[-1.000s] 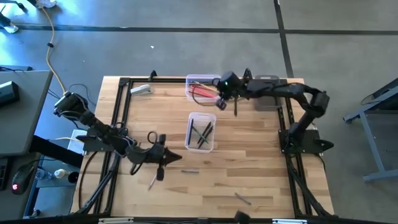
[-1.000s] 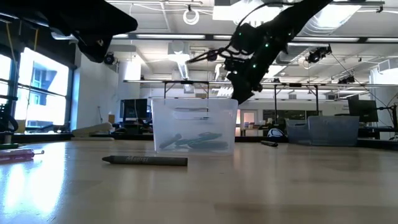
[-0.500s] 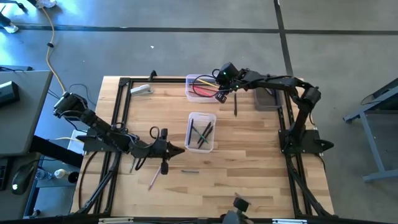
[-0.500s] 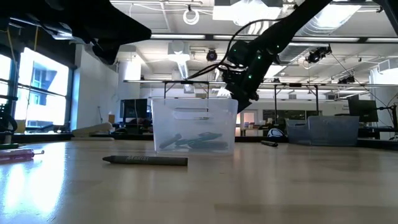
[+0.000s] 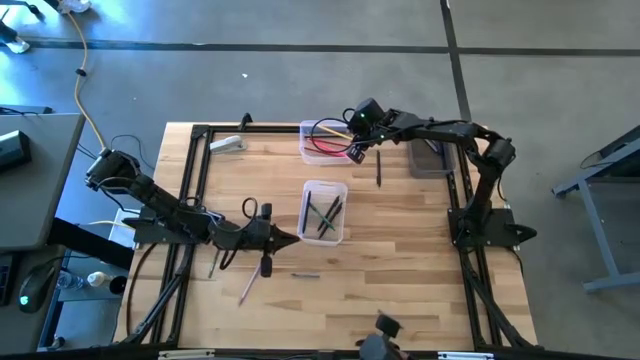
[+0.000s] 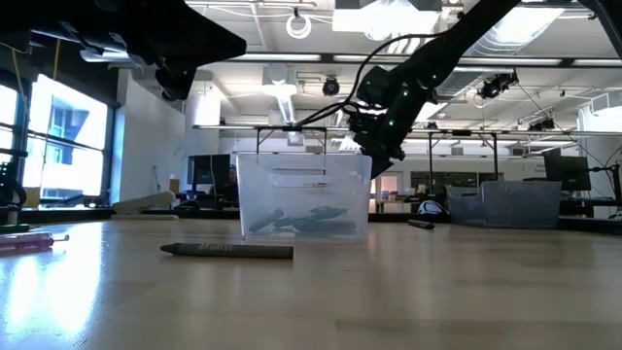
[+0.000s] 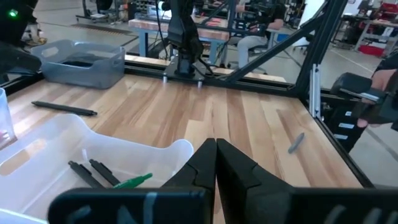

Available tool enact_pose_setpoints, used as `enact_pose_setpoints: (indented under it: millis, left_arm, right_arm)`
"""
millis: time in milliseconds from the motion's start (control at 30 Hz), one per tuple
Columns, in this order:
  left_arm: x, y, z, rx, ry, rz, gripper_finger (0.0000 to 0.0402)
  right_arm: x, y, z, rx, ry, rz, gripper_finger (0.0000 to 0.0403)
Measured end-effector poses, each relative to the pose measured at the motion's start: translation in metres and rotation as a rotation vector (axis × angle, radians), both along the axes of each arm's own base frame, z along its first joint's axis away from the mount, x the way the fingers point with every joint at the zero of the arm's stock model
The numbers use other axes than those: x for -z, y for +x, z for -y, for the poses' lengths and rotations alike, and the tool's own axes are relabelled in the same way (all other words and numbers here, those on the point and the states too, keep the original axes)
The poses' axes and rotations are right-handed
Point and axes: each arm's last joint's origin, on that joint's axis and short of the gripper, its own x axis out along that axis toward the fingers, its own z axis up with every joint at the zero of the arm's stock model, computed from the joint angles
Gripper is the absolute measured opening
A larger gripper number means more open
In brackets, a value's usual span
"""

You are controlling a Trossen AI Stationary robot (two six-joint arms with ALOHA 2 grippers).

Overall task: Sort crayons/erasers/pens/pencils in bins
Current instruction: Put the yellow color pencil into the top transparent bin

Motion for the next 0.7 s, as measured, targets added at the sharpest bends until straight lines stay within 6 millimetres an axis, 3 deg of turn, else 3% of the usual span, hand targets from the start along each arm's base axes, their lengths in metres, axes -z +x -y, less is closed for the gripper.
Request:
enact_pose_setpoints:
  millis: [267,700]
  left_arm:
    - [0.000,0.000,0.000,0.001,0.008,-0.001,0.0000]
    - [0.000,0.000,0.000,0.001,0.008,-0.002,0.0000]
  right_arm:
    - [-0.002,0.011,-0.003,-0.032,0.012,0.105,0.0007]
    - [0.017,0.018,0.003,-0.033,0.010,0.099,0.0013]
